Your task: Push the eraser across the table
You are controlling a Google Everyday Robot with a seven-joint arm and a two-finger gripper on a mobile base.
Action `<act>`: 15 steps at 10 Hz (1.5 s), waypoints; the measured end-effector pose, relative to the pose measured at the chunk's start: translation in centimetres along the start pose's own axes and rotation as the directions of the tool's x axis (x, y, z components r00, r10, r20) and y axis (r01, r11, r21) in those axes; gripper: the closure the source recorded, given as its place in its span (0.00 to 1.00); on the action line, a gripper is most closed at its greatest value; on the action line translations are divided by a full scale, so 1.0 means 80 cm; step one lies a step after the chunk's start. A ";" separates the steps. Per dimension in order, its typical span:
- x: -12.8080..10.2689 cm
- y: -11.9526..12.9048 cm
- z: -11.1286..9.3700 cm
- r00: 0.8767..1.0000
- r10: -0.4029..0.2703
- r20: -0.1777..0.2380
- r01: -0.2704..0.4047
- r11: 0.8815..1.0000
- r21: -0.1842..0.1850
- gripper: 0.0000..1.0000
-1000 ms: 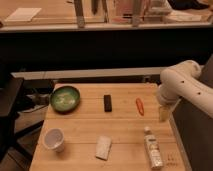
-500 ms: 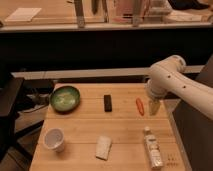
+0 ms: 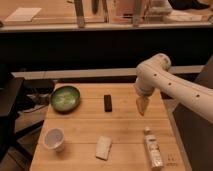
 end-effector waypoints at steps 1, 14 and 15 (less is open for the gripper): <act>-0.001 0.000 0.005 1.000 -0.004 0.004 0.004 1.000 0.000 0.20; -0.047 -0.016 0.063 0.999 -0.031 0.037 0.031 1.000 0.005 0.20; -0.048 -0.017 0.065 0.999 -0.032 0.036 0.032 0.999 0.006 0.20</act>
